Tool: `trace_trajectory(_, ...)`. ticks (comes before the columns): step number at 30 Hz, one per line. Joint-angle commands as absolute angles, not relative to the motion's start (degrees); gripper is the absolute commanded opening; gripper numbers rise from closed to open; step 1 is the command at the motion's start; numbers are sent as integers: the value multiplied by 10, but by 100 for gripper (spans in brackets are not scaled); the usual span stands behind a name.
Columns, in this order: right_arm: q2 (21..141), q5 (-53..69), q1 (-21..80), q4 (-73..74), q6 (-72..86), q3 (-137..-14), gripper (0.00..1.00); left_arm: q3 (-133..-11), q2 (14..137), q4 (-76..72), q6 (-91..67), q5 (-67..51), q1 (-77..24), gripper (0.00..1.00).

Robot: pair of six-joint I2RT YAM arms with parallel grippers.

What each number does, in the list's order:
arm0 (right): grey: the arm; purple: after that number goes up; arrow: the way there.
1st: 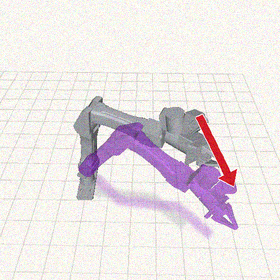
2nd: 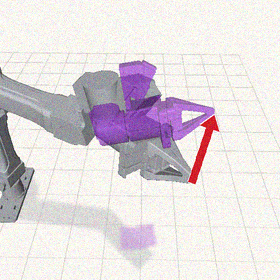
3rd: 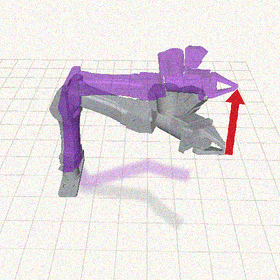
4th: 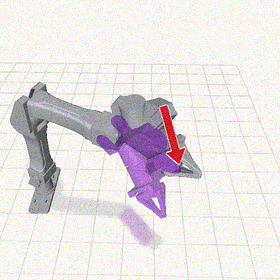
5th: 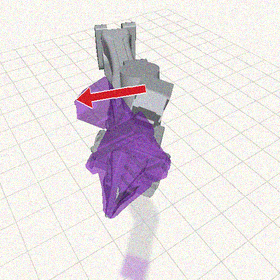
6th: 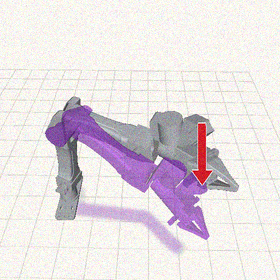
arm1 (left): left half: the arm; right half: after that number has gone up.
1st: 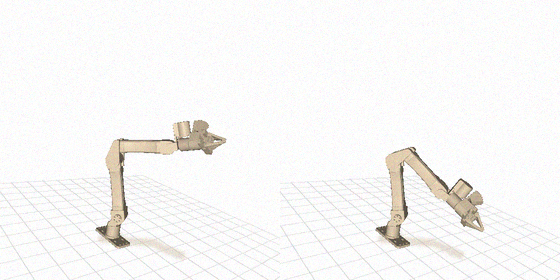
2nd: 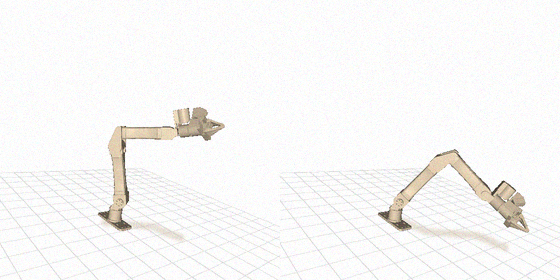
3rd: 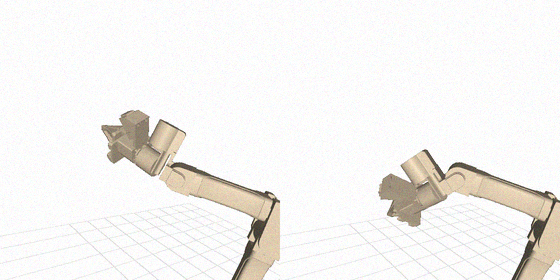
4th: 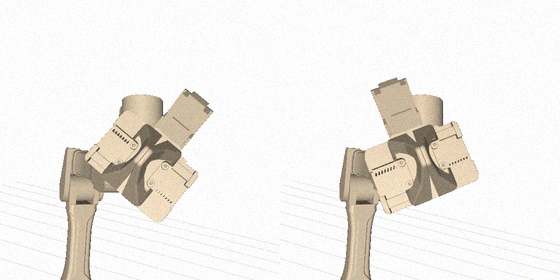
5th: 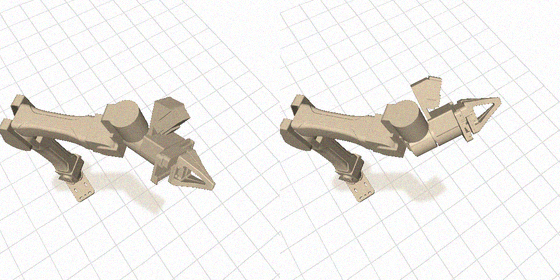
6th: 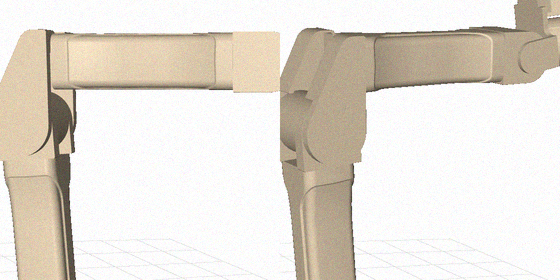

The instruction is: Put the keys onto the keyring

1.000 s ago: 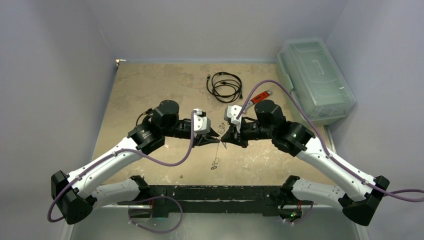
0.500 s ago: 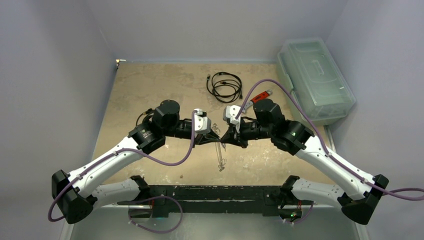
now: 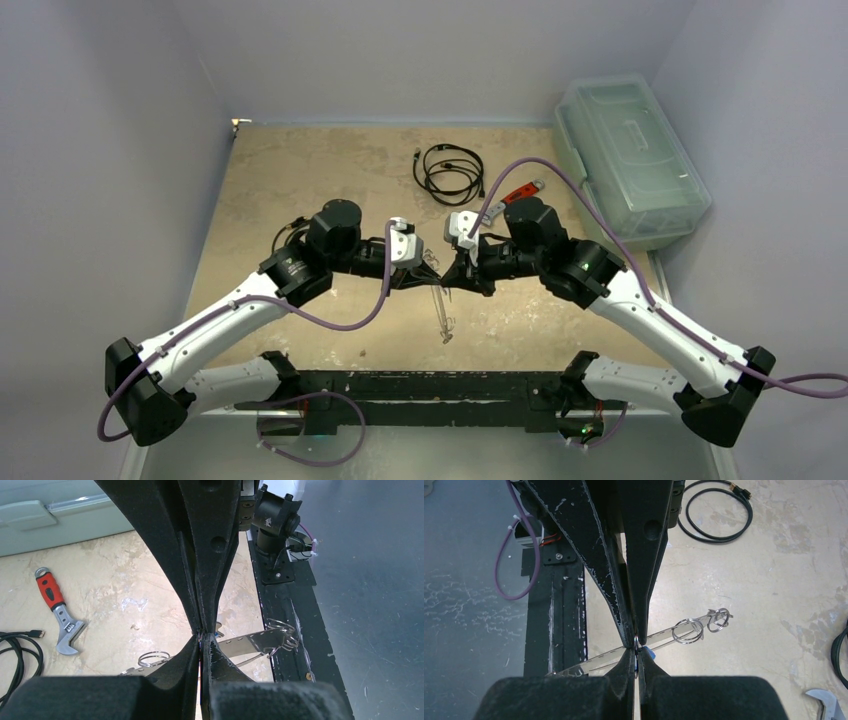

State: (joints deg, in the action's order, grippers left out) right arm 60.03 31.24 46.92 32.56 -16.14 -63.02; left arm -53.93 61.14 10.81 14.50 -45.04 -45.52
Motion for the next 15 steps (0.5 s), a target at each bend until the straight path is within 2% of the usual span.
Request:
trace_trajectory(1, 597, 320, 471, 302, -163, -661, 0, -556, 609, 80, 137, -474, -459, 0)
trace_trajectory(3, 589, 309, 471, 292, -156, -657, 0, -555, 607, 76, 131, -465, -458, 0)
trace_trajectory(4, 584, 303, 470, 285, -154, -652, 9, -554, 604, 73, 126, -460, -458, 0)
trace_trajectory(6, 570, 294, 471, 262, -147, -639, 32, -547, 596, 58, 114, -449, -459, 0)
trace_trajectory(8, 553, 296, 470, 237, -135, -625, 46, -534, 585, 34, 98, -442, -458, 0)
trace_trajectory(11, 522, 280, 471, 199, -113, -601, 53, -515, 565, 9, 83, -429, -458, 0)
trace_trajectory(15, 473, 260, 470, 138, -89, -564, 54, -503, 546, -22, 72, -412, -458, 0)
